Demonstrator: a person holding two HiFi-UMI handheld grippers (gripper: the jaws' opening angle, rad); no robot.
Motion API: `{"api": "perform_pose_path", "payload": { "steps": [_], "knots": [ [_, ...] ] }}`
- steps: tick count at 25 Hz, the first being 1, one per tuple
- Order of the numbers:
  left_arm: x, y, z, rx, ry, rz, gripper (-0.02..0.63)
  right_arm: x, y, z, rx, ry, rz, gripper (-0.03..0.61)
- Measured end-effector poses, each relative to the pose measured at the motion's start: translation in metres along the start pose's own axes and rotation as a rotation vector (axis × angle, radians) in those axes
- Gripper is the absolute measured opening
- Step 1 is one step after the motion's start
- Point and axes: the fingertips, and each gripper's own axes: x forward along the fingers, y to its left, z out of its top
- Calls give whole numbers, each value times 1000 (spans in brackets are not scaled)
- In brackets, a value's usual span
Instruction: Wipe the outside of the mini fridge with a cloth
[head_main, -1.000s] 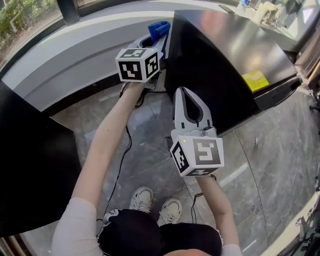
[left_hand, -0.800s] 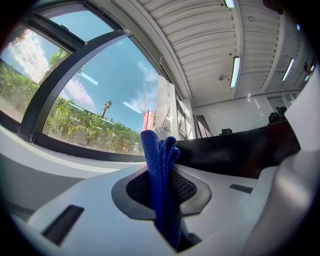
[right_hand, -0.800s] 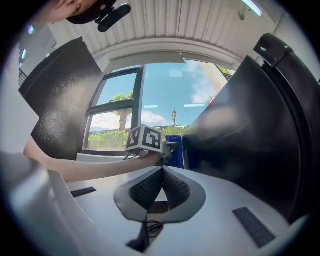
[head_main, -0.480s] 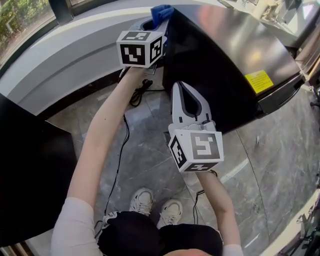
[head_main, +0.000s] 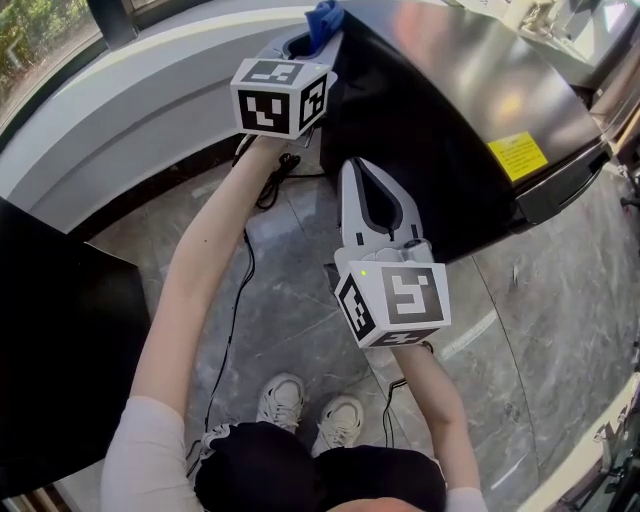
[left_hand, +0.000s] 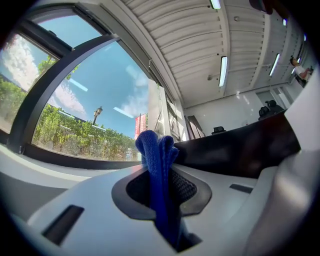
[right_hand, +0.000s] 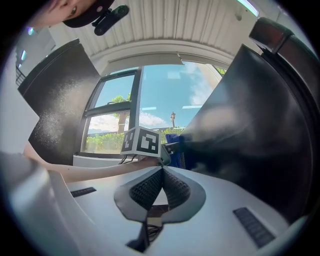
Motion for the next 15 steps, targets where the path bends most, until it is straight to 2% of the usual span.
{"api": "perform_pose_path", "payload": {
  "steps": [6,10,15],
  "knots": [
    [-25,-43,7,26,-15,-92,58,-17,2,10,-44,-20,-25,11],
    [-49,-85,11,-8,-26,-128,57,-53,-14,27,-125,-48,-94,11],
    [-72,-128,20,3,-27,-167,57,-87,-43,43,-118,-66,-188,11]
  ]
}}
